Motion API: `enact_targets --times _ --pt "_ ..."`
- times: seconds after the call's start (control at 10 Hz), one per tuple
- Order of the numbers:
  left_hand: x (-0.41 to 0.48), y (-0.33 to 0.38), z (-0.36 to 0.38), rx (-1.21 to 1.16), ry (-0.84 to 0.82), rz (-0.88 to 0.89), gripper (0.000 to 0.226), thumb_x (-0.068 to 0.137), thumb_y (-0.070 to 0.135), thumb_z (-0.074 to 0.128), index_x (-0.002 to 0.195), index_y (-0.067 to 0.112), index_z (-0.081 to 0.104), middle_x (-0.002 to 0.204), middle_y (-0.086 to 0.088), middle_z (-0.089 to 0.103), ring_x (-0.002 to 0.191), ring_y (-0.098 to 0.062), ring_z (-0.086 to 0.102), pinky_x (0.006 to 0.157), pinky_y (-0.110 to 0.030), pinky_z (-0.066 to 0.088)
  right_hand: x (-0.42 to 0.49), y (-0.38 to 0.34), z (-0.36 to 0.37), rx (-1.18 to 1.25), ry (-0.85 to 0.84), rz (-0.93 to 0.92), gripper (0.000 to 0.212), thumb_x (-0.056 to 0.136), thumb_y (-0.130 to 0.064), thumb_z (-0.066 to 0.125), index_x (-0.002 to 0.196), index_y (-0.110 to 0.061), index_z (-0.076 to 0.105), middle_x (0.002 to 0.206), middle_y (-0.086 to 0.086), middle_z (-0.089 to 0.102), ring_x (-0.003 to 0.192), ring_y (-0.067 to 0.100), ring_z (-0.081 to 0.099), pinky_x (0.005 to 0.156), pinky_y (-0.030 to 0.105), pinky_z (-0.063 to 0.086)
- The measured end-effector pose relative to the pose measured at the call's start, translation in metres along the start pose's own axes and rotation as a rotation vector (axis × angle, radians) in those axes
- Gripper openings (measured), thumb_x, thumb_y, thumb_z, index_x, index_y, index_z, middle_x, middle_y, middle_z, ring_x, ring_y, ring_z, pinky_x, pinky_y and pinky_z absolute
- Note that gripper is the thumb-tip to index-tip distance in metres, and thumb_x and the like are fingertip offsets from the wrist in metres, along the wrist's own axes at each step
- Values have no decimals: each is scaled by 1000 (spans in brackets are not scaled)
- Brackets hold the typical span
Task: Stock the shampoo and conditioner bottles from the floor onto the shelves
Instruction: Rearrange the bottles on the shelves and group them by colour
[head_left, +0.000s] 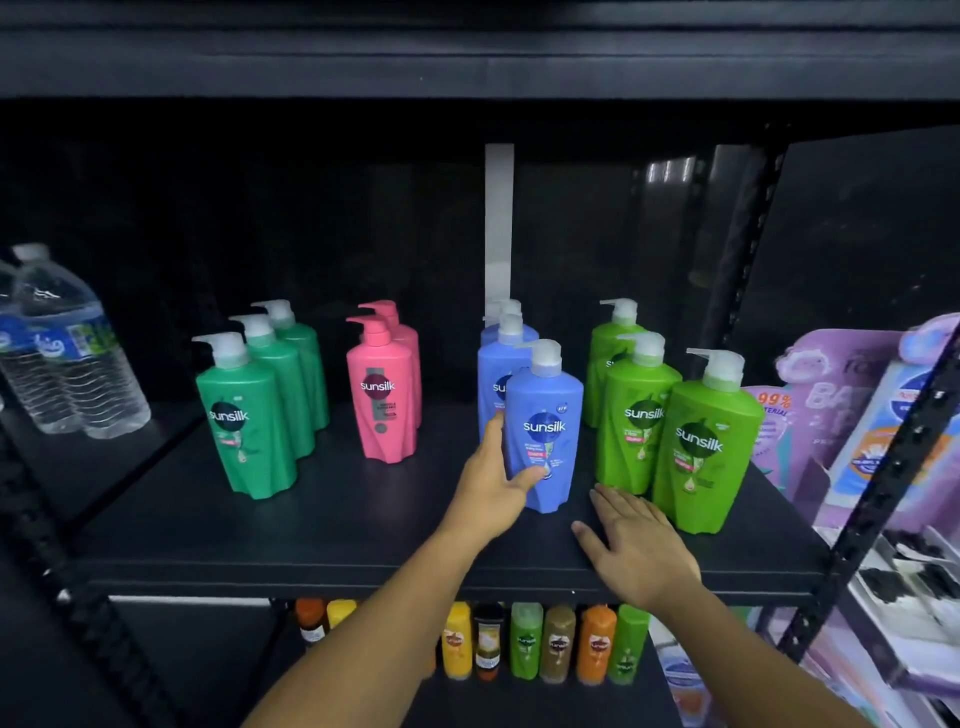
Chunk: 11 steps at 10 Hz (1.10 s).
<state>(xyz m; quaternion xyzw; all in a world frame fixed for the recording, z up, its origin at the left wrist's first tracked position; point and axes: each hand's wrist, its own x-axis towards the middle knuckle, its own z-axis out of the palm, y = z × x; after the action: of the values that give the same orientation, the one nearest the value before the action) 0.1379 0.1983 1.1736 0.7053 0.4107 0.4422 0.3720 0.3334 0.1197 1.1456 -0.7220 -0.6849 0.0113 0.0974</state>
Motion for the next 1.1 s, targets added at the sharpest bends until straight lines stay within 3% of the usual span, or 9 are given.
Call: enact_targets --times 0.1,0.4,0.7,0.9,1.0,1.1 --pt "2 -6 -9 9 18 -19 76 92 14 75 150 38 33 128 18 65 113 11 60 100 -19 48 0 0 1 2 2 -3 71 102 -63 22 161 -23 21 168 -8 16 154 12 12 126 33 7" --pt "13 -12 -21 2 54 -64 78 93 9 71 151 44 32 128 16 66 115 1 63 104 -33 52 0 0 1 -2 13 -4 71 102 -62 22 161 -23 22 168 -8 17 154 11 12 126 33 7" --pt "15 -13 -22 8 62 -104 72 95 17 72 152 41 34 130 17 66 119 -3 63 103 -33 53 0 2 2 16 21 -10 71 102 -62 22 161 -23 22 168 -9 17 154 11 12 126 33 7" --pt "-27 -13 -11 214 158 -58 63 95 32 72 151 27 42 135 13 55 122 -5 56 100 -23 47 1 2 4 34 33 -18 71 102 -62 22 160 -22 23 168 -8 19 154 12 14 126 34 8" --pt "-49 -10 -3 398 116 63 49 98 33 66 144 23 51 135 11 53 124 -3 52 104 -21 43 1 2 4 34 49 -27 69 102 -61 25 159 -22 27 167 -7 22 153 14 17 126 34 10" --pt "-52 -3 7 523 -81 146 41 102 34 58 141 22 56 138 10 55 127 -6 51 105 -20 40 1 4 4 77 79 -42 66 100 -59 34 156 -24 36 163 -8 30 150 15 22 124 34 16"
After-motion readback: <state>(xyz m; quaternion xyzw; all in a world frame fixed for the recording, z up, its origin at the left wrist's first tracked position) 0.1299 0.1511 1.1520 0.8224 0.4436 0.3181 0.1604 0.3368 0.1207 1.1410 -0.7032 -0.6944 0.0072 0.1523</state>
